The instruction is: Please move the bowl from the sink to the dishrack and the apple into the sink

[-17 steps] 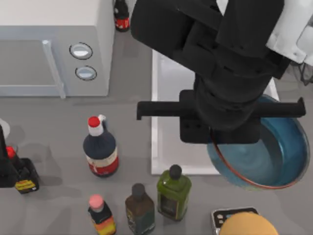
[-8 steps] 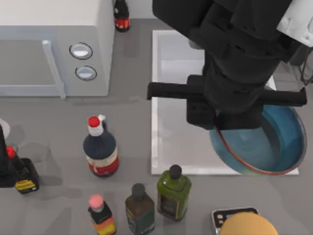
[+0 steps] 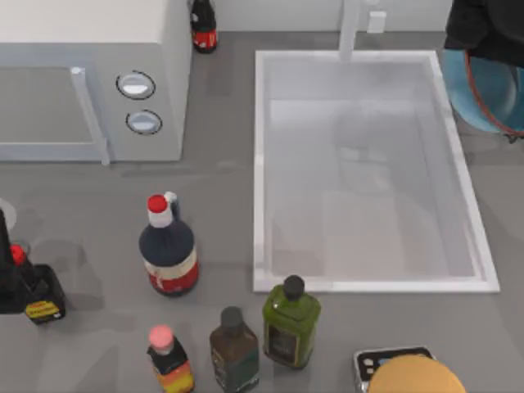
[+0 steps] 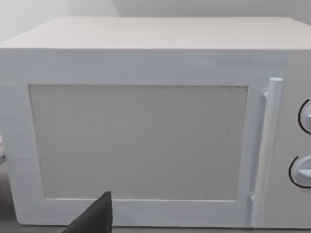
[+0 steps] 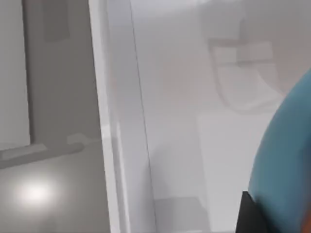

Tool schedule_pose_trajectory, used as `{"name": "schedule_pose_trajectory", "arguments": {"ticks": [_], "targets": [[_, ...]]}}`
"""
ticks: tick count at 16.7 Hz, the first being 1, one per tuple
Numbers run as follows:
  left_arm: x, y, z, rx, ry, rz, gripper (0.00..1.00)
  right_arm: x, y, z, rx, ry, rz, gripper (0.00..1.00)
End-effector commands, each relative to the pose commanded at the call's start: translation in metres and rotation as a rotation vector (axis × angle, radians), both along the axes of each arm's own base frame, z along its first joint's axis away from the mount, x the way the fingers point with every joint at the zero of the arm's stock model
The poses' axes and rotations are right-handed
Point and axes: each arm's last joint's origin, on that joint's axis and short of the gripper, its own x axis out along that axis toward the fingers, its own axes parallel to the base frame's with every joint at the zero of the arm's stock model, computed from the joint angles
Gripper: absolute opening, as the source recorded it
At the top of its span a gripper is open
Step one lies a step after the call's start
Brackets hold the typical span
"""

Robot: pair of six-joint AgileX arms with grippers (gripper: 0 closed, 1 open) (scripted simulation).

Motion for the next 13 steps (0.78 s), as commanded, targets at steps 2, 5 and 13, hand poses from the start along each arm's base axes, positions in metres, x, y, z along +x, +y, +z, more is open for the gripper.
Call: {"name": "schedule_pose_trajectory", "arguments": {"ticks": [2, 5, 13], "targets": [[0.0, 0.0, 0.0, 0.0, 0.0, 0.0, 1.0, 0.016, -0.054, 0.01, 0.014, -0.195, -0.044, 0.0], [0.0, 0.0, 0.0, 0.0, 0.0, 0.0, 1.0, 0.014, -0.132, 0.034, -0.054, -0.512, -0.091, 0.0], [0.0, 0.0, 0.0, 0.0, 0.0, 0.0, 1.0, -0.047, -0.226, 0.077, -0.392, -0.991, -0.071, 0.0]]}}
